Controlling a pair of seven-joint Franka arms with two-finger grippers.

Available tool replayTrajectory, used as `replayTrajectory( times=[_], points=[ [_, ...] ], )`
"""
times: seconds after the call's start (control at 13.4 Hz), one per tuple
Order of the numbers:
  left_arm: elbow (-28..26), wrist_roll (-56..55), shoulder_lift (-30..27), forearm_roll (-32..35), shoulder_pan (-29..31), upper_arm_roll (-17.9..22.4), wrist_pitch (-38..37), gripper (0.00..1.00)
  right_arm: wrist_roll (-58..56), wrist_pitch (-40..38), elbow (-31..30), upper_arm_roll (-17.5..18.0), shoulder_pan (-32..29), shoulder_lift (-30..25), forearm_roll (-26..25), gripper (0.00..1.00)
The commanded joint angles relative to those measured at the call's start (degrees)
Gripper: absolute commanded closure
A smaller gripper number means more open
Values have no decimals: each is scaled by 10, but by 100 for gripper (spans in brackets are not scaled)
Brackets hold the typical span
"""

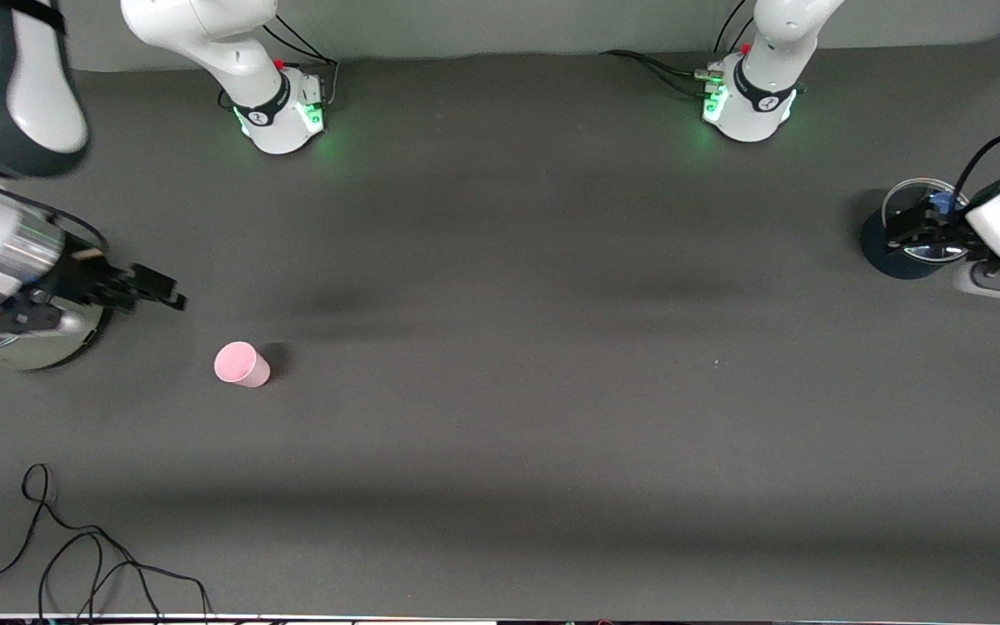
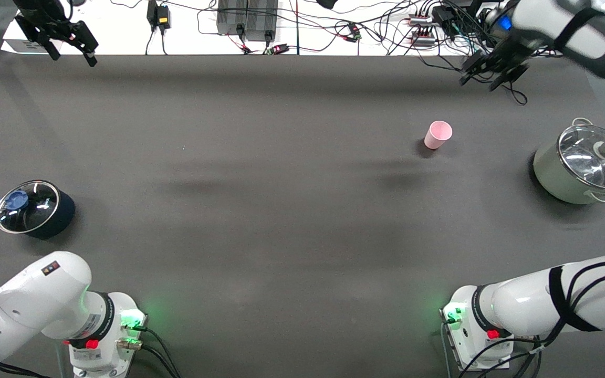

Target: Transfer pink cup from left to right arm

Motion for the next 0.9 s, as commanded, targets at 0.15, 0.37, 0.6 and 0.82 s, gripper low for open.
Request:
replayTrajectory(
  times=[0.15, 0.37, 0.6, 0.82],
  points=[
    [-36, -5, -50, -15, -297, 305, 24, 0, 17, -183, 155, -4, 4, 11, -76, 0],
    [-32, -5, -51, -33, -437, 446, 24, 0, 20, -198, 169, -18, 0, 10, -75, 0],
    [-5, 2, -42, -58, -443, 456, 13, 0, 16, -198, 173, -19, 3, 13, -77, 0],
    [-5, 1, -38, -62, -442, 456, 12, 0, 19, -198, 173, -19, 2, 12, -77, 0]
  ],
)
